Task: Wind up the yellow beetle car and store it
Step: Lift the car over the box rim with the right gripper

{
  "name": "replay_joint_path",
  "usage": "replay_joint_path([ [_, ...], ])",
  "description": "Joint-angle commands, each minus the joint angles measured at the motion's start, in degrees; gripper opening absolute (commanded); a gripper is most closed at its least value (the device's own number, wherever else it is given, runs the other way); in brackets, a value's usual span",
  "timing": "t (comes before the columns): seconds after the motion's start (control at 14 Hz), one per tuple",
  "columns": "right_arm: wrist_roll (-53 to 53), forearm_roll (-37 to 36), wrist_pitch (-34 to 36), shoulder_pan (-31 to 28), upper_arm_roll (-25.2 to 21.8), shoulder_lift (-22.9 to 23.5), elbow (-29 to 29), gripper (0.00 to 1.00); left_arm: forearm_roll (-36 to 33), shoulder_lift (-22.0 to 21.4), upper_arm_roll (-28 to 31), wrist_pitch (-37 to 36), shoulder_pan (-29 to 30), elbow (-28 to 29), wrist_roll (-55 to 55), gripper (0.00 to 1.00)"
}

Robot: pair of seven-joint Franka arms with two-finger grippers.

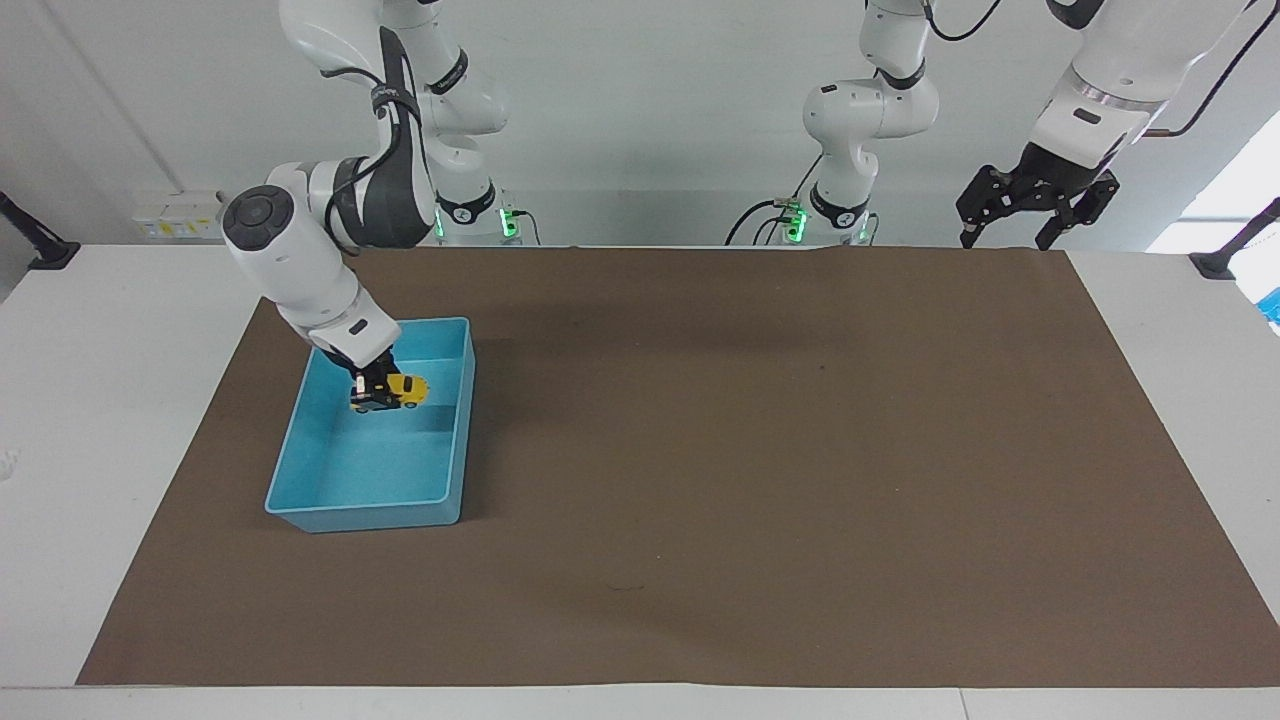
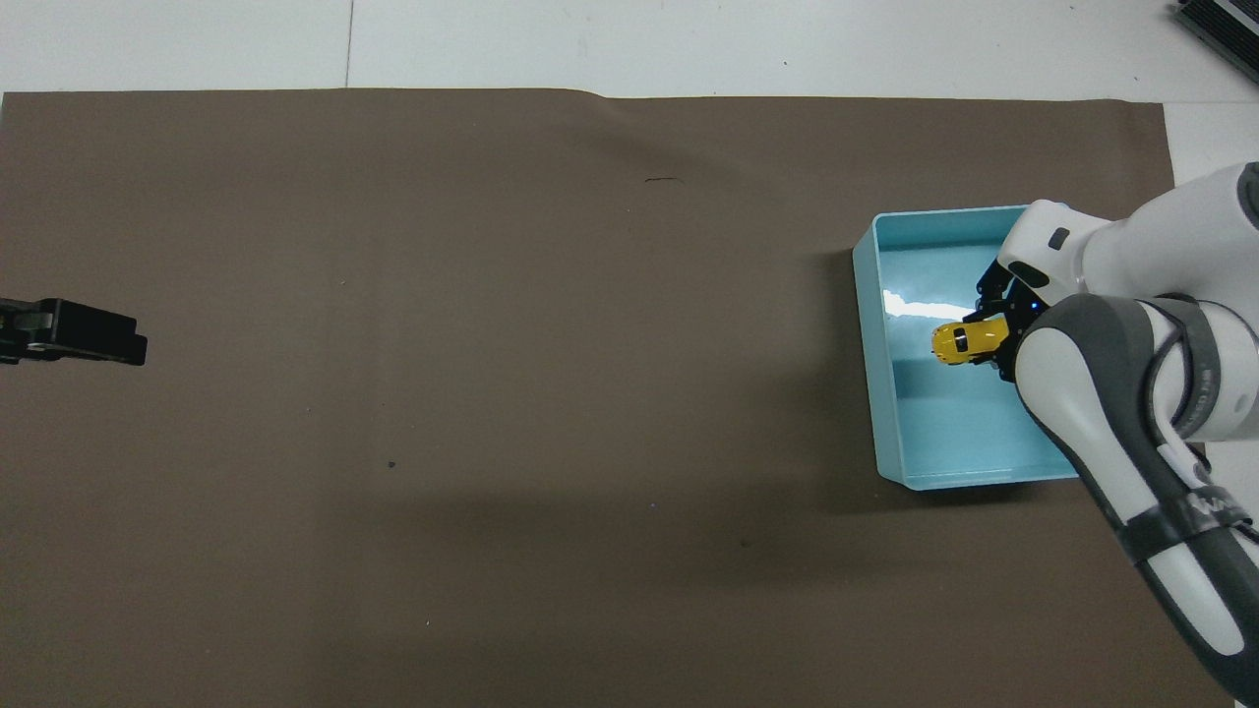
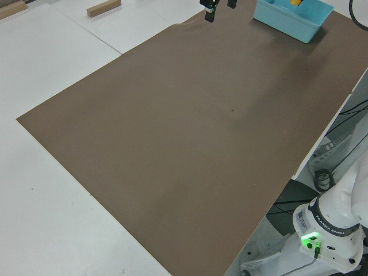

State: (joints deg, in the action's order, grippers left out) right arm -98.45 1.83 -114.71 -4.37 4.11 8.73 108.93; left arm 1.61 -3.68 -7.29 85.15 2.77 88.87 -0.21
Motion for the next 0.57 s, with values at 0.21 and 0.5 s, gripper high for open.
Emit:
replay_joint_path([
  [0.21,-1.04,0.37,-6.13,-1.70,0.20,-2.23,6.90,0.05,0.76,-0.72,-0.44,-0.69,1.18,0.42,0.91,1.00],
  [0.5,-1.04,-0.60,-7.89,-2.05,0.20,-1.88,8.40,0.05,0.76,-0.72,-0.44,-0.69,1.18,0.42,0.91,1.00],
])
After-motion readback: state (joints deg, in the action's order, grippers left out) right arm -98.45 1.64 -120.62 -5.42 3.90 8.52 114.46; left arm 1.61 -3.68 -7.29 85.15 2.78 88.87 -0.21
